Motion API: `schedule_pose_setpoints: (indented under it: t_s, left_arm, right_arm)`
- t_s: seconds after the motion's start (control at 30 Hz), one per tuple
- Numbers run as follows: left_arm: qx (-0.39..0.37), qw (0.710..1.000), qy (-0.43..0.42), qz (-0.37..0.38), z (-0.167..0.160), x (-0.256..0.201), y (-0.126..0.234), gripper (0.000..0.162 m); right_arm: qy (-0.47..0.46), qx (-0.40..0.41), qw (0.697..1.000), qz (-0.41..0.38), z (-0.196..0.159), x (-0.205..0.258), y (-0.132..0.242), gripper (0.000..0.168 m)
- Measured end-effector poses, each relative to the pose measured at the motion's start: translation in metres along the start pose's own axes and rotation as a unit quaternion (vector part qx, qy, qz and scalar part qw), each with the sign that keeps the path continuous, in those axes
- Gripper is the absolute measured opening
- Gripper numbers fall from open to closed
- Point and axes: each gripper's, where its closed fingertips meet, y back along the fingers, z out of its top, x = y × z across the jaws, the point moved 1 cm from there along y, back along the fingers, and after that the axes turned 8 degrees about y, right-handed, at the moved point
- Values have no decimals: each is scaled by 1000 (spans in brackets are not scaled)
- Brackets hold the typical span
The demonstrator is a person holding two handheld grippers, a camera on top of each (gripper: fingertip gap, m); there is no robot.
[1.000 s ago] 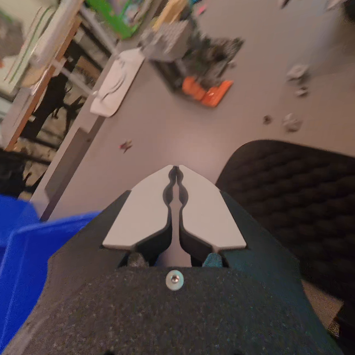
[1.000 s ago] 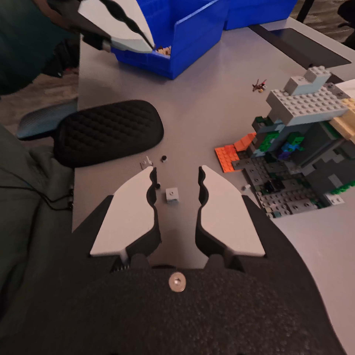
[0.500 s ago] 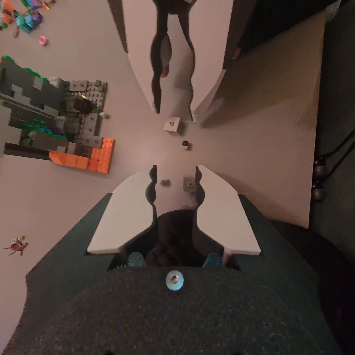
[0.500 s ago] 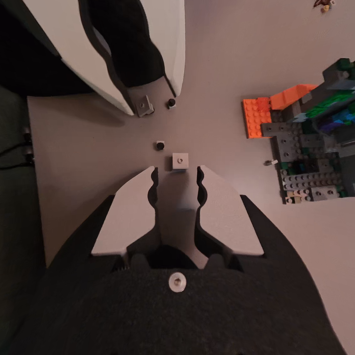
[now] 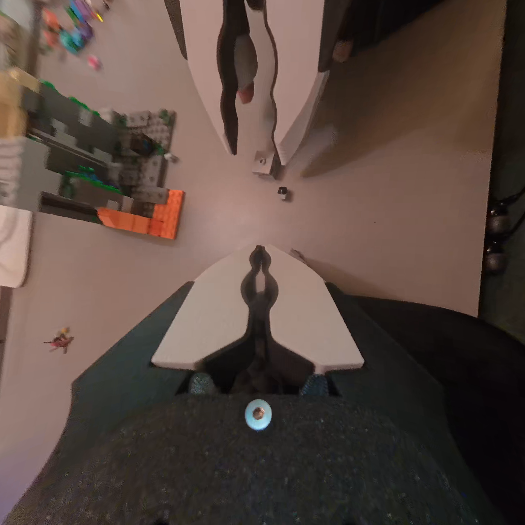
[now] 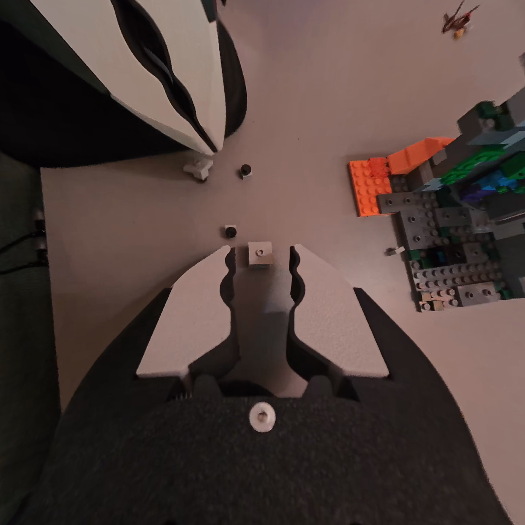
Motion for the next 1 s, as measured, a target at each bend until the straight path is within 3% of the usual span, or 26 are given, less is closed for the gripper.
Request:
schedule_pose_setpoints:
  t_s: [0.1,0.17,0.23,0.33,0.43,0.5,0.57,0.67,0.73,0.87,1.0]
  left_arm:
    - [-22,999,-11,31,-1,2,8,0]
    - [-6,1000,1,7,-10,-4,9,0]
    - [11,1000,-3,-21,-15,-12,6,21]
    - [48,997,-28,-44,-18,-17,-1,34]
    - [81,993,-43,-72,-17,-20,-8,32]
    - [96,992,-47,-73,-17,-17,-13,18]
    - [95,992,-52,-64,-15,-12,-15,15]
    - [26,998,-12,-60,1,-9,-13,11]
    - [-75,993,52,-81,24,-11,-3,10]
    - [-238,942,200,-129,58,-4,23,9]
    - [-296,911,237,-159,68,-5,33,9]
  right_arm:
    - [-19,-59,998,25,16,6,9,36]
    - [-27,-80,996,43,22,10,10,35]
    - [-26,-81,995,49,23,12,6,36]
    - [-22,-75,996,52,22,14,1,35]
    - [-21,-81,995,51,22,16,1,35]
    - [-23,-93,994,48,24,16,3,34]
    - [-26,-110,993,43,26,15,6,32]
    - [-29,-141,989,42,31,14,13,31]
    - [-30,-169,984,42,37,13,19,31]
    - [-3,-238,971,32,54,16,33,26]
    - [38,-286,957,-1,65,18,46,16]
